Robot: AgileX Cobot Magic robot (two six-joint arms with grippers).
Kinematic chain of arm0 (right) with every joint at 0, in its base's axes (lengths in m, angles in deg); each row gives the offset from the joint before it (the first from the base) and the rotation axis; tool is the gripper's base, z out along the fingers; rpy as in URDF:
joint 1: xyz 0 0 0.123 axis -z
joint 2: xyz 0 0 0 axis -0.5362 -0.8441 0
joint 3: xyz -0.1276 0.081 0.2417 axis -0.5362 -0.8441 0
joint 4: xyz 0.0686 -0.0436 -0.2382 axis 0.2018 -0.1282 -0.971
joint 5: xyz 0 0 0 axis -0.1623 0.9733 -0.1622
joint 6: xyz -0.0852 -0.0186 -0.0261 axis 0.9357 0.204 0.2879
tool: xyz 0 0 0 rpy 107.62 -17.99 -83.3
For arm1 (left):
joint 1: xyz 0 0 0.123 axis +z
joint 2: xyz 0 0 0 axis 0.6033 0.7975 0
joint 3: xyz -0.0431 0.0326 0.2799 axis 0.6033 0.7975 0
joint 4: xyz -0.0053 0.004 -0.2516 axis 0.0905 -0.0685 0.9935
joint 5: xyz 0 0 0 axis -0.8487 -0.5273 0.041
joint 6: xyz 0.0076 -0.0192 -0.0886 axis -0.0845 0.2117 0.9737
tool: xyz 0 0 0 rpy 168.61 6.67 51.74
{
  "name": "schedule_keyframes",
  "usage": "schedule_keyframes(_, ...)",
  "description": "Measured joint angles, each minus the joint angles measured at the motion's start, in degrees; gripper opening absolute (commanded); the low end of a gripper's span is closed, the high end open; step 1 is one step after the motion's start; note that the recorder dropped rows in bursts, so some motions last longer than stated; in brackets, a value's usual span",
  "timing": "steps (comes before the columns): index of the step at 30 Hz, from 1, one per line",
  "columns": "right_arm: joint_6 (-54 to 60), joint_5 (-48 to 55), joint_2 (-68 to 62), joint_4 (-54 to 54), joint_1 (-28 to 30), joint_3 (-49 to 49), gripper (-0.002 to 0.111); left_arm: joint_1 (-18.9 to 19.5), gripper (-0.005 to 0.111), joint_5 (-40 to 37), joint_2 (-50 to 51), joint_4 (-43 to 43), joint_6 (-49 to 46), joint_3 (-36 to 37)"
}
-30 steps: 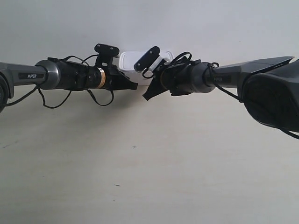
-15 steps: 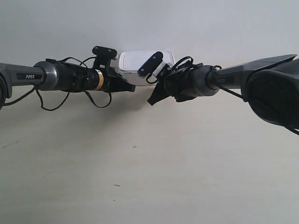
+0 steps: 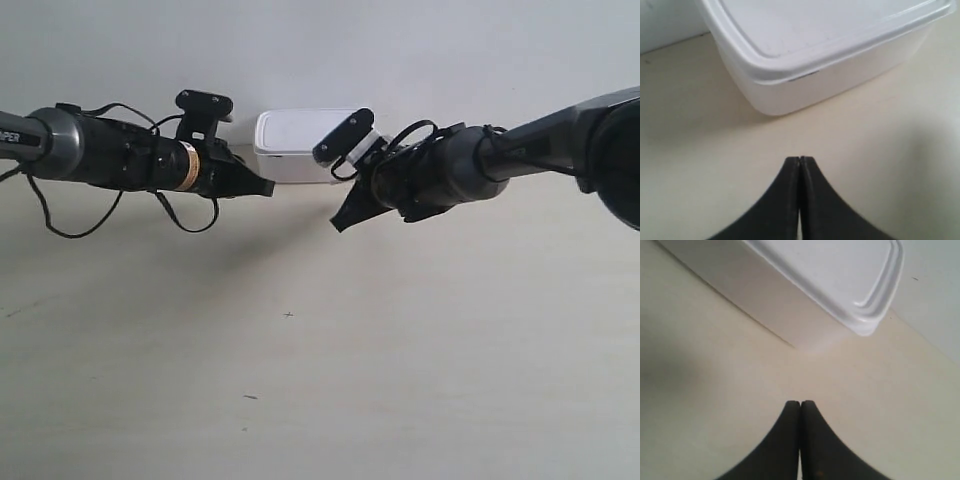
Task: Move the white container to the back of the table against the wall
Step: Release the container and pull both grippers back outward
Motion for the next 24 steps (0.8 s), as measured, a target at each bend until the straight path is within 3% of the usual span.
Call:
schedule_keyframes(12, -14.2, 0.3, 19.7, 0.0, 0.0, -20.4, 0.0, -0.5, 0.0, 1.2, -19.6, 13.4, -5.7, 20.8)
schedule_keyframes(20, -28.6, 0.0, 36.0, 0.0, -0.1, -34.7, 0.0, -5.0, 0.0, 5.4, -33.1, 19.8, -8.3, 33.6)
schedule_keyframes(24, -32.2, 2.8, 44.9, 0.0, -2.8, -41.9, 0.0, -6.4, 0.0, 6.8, -41.4, 23.3, -9.3, 40.6)
